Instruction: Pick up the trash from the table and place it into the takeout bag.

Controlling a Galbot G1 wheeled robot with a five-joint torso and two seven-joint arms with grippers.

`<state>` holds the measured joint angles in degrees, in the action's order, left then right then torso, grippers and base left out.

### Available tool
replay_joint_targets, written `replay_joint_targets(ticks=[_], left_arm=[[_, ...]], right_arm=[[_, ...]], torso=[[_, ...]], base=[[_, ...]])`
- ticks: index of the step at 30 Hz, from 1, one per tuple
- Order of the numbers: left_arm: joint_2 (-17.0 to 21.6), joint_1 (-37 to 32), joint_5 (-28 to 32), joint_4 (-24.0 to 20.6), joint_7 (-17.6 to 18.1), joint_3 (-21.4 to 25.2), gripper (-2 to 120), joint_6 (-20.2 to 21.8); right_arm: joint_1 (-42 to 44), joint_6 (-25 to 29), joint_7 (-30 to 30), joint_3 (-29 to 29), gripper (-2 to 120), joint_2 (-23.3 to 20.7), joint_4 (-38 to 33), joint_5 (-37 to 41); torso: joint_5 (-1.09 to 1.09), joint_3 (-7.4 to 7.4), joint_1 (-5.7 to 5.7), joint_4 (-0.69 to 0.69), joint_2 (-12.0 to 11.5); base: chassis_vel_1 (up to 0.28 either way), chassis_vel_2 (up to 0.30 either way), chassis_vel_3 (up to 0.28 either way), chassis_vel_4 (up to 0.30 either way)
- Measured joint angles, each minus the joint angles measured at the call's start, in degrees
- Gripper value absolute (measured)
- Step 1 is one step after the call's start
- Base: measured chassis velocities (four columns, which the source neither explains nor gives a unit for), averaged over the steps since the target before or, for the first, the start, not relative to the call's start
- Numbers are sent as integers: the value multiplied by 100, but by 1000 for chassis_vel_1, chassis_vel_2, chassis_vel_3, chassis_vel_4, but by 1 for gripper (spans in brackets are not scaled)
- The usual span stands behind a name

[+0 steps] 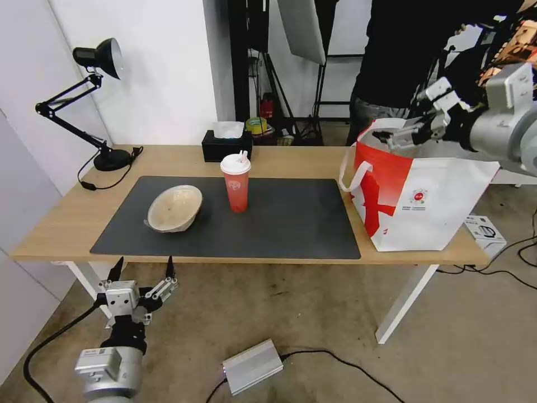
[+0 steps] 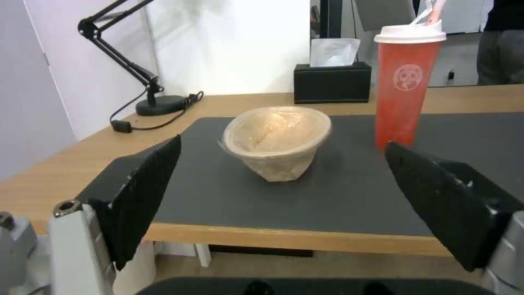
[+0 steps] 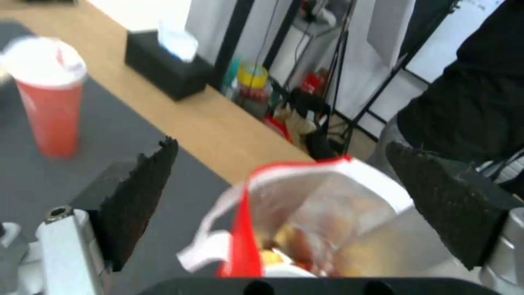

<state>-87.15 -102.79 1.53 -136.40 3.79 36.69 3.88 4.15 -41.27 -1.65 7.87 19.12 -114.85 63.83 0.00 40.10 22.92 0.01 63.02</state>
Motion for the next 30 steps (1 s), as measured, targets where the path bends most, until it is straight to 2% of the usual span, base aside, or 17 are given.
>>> replay_joint_targets(ticks=[5,12,19,22,23,26,30], left_arm=[[-26,3,-2,0,0,15,100,2],[-68,19,-16,21,0,18,100,5],[-109,24,-20,41,0,29,100,5],[-124,42,-22,75,0,39,100,5],[-124,42,-22,75,0,39,100,5],[-135,37,-24,107,0,57,100,3],[-159,22,-28,109,1,96,100,-12]], right_arm=[[112,199,-493,-271,100,90,-248,434],[171,526,-1105,-445,100,211,-1017,1222],[438,699,-1600,-672,100,246,-1481,1465],[1093,820,-1777,-1241,100,255,-1552,1238],[1093,820,-1777,-1241,100,255,-1552,1238],[2031,1057,-1798,-1891,100,256,-1576,572],[2831,1437,-1854,-2307,100,381,-1610,-292]], torso=[[0,0,0,0,0],[-1,0,0,0,0],[0,0,0,0,0],[0,0,0,0,0],[0,0,0,0,0],[1,0,0,-1,0],[0,-1,0,-2,1]], base=[[0,0,0,0],[0,0,0,0],[0,0,0,0],[0,0,0,0],[0,0,0,0],[0,0,0,0],[0,0,0,0]])
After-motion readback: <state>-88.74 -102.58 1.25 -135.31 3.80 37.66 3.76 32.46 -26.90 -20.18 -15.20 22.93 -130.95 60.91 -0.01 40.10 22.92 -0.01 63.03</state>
